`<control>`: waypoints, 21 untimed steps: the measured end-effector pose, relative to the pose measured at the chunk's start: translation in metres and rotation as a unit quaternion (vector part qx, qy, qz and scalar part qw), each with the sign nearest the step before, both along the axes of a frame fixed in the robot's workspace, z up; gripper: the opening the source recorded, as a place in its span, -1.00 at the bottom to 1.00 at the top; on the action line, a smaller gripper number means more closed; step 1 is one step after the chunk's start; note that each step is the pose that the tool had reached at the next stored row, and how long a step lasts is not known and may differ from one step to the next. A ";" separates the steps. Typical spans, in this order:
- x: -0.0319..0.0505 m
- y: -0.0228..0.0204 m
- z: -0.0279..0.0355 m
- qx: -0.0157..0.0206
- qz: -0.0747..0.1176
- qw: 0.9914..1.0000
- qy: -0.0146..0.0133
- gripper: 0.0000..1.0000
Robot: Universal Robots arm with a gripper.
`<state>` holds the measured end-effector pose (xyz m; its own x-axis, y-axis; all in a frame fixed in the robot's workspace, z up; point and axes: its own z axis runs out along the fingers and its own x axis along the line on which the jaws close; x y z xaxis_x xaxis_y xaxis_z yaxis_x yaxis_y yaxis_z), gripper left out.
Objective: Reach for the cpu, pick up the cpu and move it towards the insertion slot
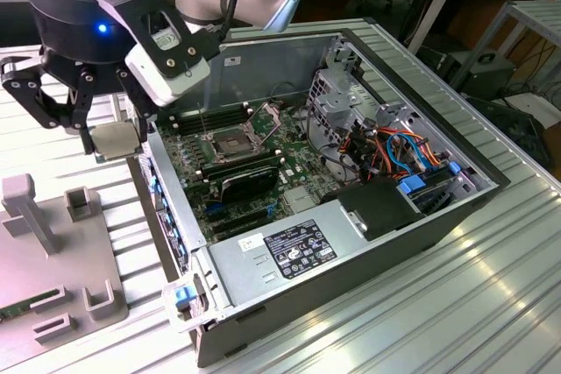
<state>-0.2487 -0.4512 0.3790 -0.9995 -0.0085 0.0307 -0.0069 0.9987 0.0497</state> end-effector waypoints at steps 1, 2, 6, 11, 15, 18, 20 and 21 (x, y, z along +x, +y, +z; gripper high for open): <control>0.0015 0.0001 0.0000 0.000 0.000 1.000 0.000 0.09; 0.0029 0.0002 0.0000 0.000 0.000 1.000 0.000 0.09; 0.0118 0.0004 -0.0001 0.000 0.000 1.000 0.000 0.09; 0.0195 0.0007 -0.0001 0.000 0.000 1.000 0.000 0.09; 0.0258 0.0009 -0.0001 0.000 0.000 1.000 0.000 0.09; 0.0307 0.0010 -0.0001 0.000 0.000 1.000 0.000 0.09; 0.0342 0.0010 -0.0001 0.000 0.000 1.000 0.000 0.09; 0.0357 0.0011 -0.0002 0.000 0.000 1.000 0.000 0.09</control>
<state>-0.2130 -0.4501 0.3788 -0.9995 -0.0085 0.0308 -0.0069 0.9987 0.0497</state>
